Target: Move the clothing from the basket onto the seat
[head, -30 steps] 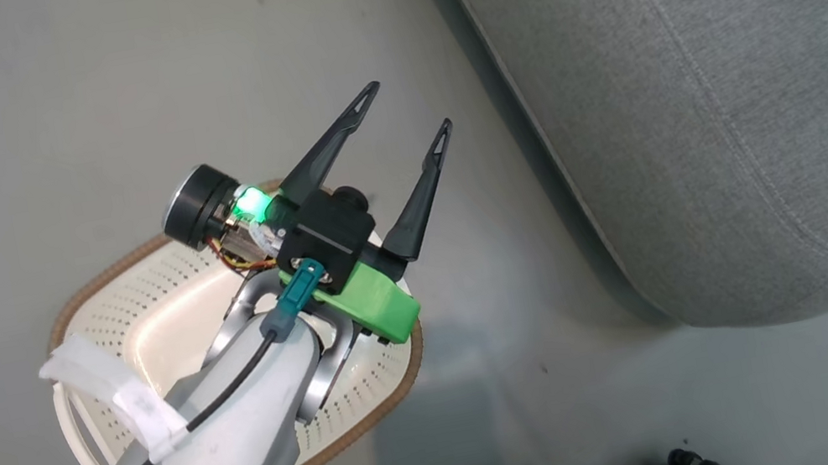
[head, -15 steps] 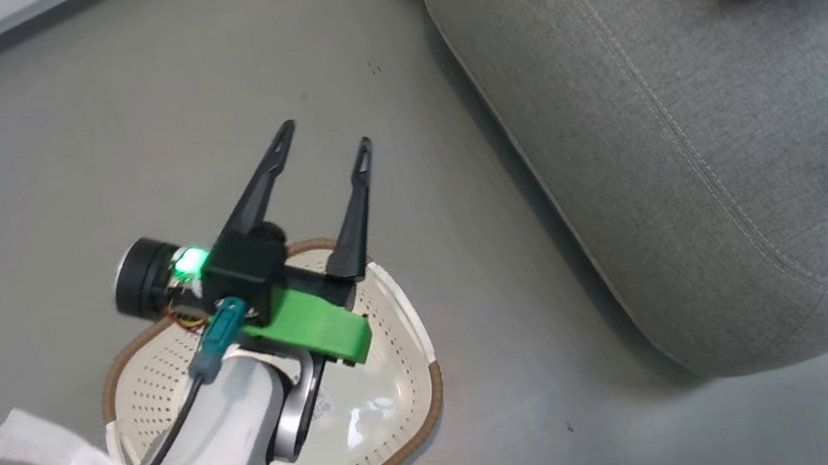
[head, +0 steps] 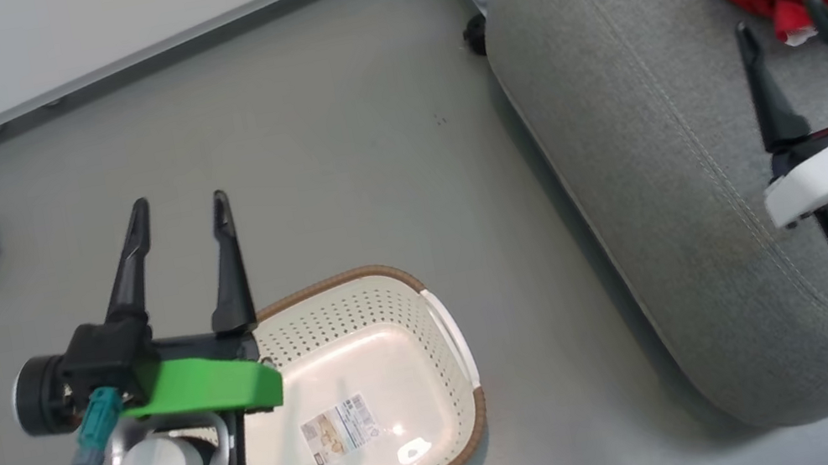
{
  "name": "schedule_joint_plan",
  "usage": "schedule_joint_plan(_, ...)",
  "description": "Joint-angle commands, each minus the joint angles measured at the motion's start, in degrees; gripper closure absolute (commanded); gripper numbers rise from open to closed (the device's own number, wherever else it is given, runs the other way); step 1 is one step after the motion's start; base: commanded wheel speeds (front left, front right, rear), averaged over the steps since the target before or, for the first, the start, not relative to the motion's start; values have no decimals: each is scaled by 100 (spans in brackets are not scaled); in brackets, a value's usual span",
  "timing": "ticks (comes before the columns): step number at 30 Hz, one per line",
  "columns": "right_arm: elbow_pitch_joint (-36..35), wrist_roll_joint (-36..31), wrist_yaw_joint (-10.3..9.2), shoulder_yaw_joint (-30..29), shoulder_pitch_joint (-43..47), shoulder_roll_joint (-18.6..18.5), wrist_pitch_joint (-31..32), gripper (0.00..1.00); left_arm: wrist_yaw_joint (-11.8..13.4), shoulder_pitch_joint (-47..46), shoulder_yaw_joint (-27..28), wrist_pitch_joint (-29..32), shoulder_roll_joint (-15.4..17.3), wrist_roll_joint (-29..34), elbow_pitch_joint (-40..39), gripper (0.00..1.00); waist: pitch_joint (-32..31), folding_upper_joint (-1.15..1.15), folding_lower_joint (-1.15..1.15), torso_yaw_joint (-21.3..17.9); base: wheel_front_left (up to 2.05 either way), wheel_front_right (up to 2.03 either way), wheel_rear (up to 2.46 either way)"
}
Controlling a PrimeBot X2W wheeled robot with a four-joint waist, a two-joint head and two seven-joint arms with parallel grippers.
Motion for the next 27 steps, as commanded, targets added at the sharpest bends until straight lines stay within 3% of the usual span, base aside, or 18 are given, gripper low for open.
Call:
schedule_joint_plan(1, -72, -20, -6, 70, 139, 47, -20, 0, -25, 162, 154, -1, -46, 43, -40, 0, -218, 45, 0, 229, 0, 0, 0)
schedule_joint_plan(12, -455, -19, -6, 439, 590, 493, -20, 0, -335, 799, 1185, -1, -465, 429, -80, 0, -654, 45, 0, 714, 0, 0, 0)
schedule_joint_plan(27, -1152, -242, -6, 422, 1844, 875, -20, 0, -824, 1535, 1792, -1, -839, 809, -15, 0, -1258, 45, 0, 1060, 0, 0, 0)
